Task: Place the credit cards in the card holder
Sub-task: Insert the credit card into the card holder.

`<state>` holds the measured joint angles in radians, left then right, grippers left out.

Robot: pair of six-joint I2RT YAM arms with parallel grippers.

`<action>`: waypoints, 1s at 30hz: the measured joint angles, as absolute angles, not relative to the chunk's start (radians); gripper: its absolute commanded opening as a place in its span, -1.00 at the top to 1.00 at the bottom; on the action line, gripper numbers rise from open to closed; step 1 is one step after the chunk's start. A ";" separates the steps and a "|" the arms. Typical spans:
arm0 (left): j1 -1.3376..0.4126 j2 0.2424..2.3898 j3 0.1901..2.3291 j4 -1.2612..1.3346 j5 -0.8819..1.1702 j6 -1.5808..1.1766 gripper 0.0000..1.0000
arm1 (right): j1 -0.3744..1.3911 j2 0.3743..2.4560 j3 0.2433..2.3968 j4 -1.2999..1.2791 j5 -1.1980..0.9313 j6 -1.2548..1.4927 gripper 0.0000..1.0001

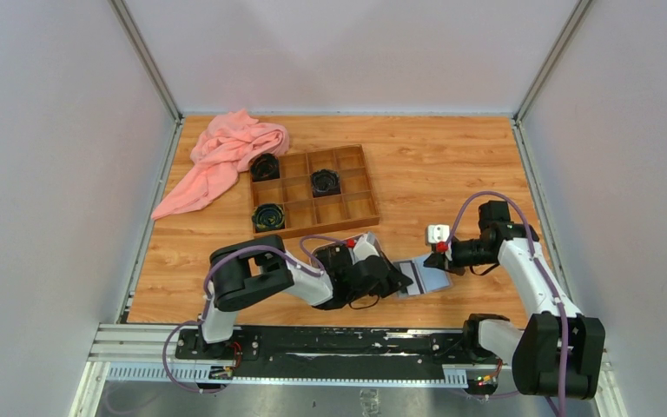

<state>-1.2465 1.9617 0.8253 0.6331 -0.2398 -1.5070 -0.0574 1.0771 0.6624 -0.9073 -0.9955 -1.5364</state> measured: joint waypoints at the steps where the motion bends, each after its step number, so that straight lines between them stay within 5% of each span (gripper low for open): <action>1: -1.246 1.956 0.824 0.620 -0.244 -1.505 0.94 | -0.057 1.077 0.662 -0.906 -0.996 -1.533 0.80; 16: -1.257 1.851 0.815 0.471 -0.273 -1.384 1.00 | -0.079 1.143 0.704 -0.855 -1.001 -1.330 0.96; 24: -1.273 1.839 0.802 0.463 -0.297 -1.361 1.00 | -0.006 1.291 0.817 -0.771 -1.002 -1.066 0.60; 30: -1.285 1.807 0.762 0.468 -0.312 -1.362 1.00 | 0.220 1.439 0.899 -0.619 -0.838 -0.806 0.62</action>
